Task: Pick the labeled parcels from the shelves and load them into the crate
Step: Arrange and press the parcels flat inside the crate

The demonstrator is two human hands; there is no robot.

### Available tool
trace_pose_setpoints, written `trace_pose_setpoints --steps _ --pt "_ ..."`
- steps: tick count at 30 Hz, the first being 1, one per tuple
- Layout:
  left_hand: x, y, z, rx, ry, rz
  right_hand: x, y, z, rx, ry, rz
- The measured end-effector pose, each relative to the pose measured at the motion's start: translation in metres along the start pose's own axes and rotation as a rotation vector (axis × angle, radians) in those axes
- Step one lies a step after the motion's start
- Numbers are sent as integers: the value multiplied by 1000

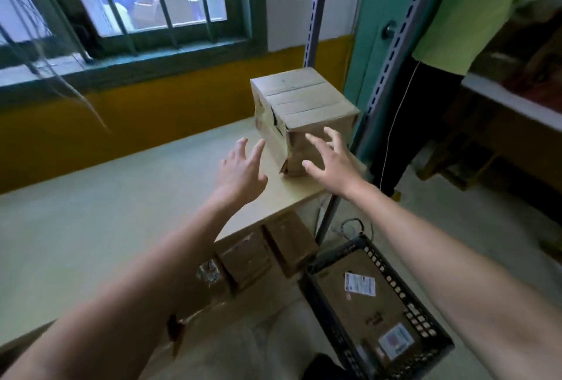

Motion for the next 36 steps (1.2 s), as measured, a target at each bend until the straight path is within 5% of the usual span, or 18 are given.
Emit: trace_pose_setpoints --steps 6,11,18,23,28,32,36 --pt "-8 17 23 23 -17 -65 6 41 48 -159 21 -68" --pt "-47 19 61 87 -202 -16 -29 68 92 -209 -151 -83" --pt "-52 -12 97 150 -99 79 -64 61 123 -57 -270 -22" --pt "-39 -28 82 -38 -39 35 -63 53 125 11 -320 147" --pt "8 -5 51 -424 252 -386 5 54 104 -127 60 285" --pt "72 12 37 -529 520 -607 74 16 79 138 384 24" --pt "105 29 41 -498 509 -1051 132 -34 52 305 591 -228"
Point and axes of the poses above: each hand's wrist, its own z-axis towards the middle knuckle, its own y-axis out of the back of the hand, x = y × z, the point moved 6 cm from there along z, towards the middle knuckle, and after that the axes turned 5 degrees about -y, right-handed, at the moved point
